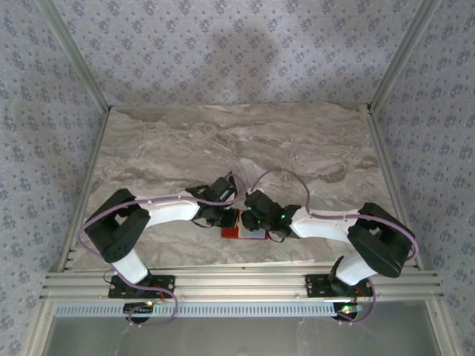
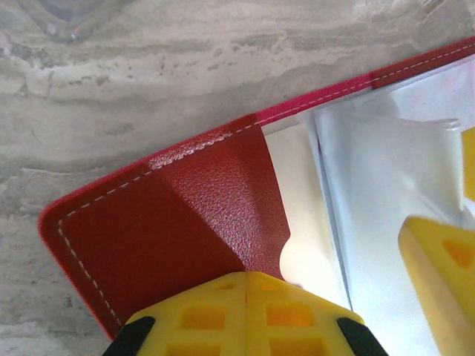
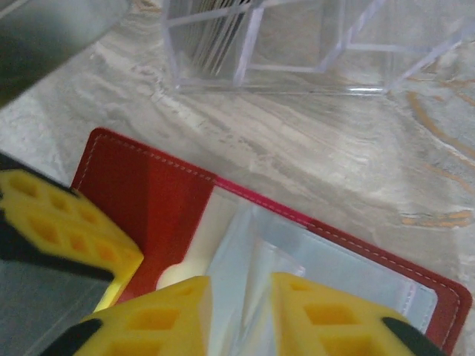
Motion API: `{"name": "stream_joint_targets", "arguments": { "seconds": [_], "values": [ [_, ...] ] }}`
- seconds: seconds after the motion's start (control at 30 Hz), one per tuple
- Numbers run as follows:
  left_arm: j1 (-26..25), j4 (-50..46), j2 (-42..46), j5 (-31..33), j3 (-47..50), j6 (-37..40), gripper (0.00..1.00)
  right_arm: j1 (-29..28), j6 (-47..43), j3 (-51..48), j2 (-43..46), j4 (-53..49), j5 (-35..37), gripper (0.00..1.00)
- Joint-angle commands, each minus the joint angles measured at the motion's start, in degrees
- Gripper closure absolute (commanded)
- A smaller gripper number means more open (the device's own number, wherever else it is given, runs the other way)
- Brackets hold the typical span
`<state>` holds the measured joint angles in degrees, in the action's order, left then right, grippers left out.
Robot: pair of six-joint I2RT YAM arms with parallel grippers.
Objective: Put the credit cards into the card holder
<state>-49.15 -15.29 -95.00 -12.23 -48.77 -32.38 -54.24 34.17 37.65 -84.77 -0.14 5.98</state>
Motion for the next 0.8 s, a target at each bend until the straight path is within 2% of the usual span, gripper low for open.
{"name": "stream_joint_targets", "arguments": {
  "seconds": [0.0,0.17,0.5,0.77],
  "values": [
    [-0.4,-1.5,-4.3,0.0,3.1,-0.6,1.00,0.9,1.4,-2.9,1.6,3.5,-6.7,0.65],
    [-0.5,-1.5,-4.6,0.1,3.0,-0.7,1.00,-0.1,5.2,-6.0,3.8,6.2,-8.8,0.60],
    [-0.4,-1.3,-4.8,-0.3,2.9,-0.8,1.00,-5.2,9.4,-10.7,9.2,6.8,-5.4,0.44],
    [-0.3,-1.1,-4.8,-0.5,3.1,-1.0,1.00,-6.1,10.6,-10.6,9.1,7.1,-5.1,0.40]
  ]
}}
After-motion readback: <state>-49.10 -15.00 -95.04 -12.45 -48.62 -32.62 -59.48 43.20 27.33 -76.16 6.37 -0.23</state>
